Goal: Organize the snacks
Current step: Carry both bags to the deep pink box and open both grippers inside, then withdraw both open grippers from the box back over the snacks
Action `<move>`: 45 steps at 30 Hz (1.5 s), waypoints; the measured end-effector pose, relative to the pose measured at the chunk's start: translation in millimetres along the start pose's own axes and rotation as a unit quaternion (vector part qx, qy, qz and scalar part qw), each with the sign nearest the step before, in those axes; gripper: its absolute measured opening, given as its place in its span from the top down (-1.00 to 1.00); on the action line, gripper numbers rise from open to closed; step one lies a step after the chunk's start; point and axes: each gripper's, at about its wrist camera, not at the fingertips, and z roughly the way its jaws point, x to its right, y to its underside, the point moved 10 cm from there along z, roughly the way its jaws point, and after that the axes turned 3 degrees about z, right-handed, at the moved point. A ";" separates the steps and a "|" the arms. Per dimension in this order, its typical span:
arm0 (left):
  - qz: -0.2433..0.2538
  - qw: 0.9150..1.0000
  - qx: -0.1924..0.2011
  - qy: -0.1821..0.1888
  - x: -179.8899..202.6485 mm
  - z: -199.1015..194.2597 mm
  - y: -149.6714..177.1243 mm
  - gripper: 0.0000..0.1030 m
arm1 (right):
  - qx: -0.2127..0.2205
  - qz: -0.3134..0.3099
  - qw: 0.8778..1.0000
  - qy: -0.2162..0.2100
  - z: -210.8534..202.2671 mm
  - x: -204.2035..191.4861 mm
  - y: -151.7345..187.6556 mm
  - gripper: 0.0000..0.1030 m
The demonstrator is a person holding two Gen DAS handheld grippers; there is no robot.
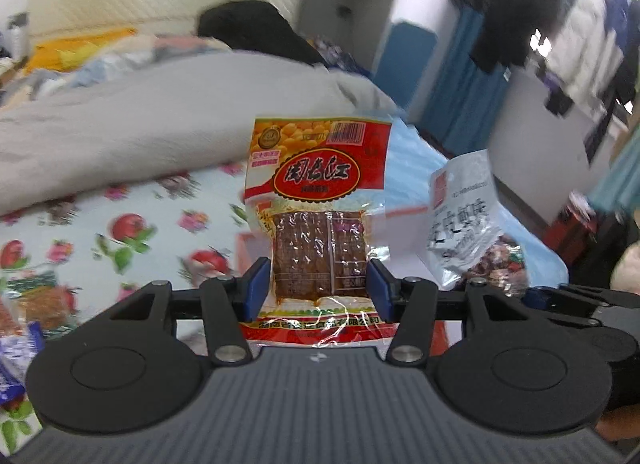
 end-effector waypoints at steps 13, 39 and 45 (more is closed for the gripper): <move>0.030 0.992 -0.117 0.025 48.2 93.1 43.9 -0.14 | -0.110 0.037 0.993 0.024 51.5 65.8 60.5 0.43; 0.027 0.999 -0.021 -0.014 14.8 16.6 12.9 -0.51 | -0.006 0.043 0.999 -0.004 -2.2 51.7 20.6 -0.14; 0.016 0.999 0.021 -0.018 2.3 -24.5 5.8 -0.51 | 0.042 0.019 0.999 -0.015 -29.9 23.6 3.3 -0.14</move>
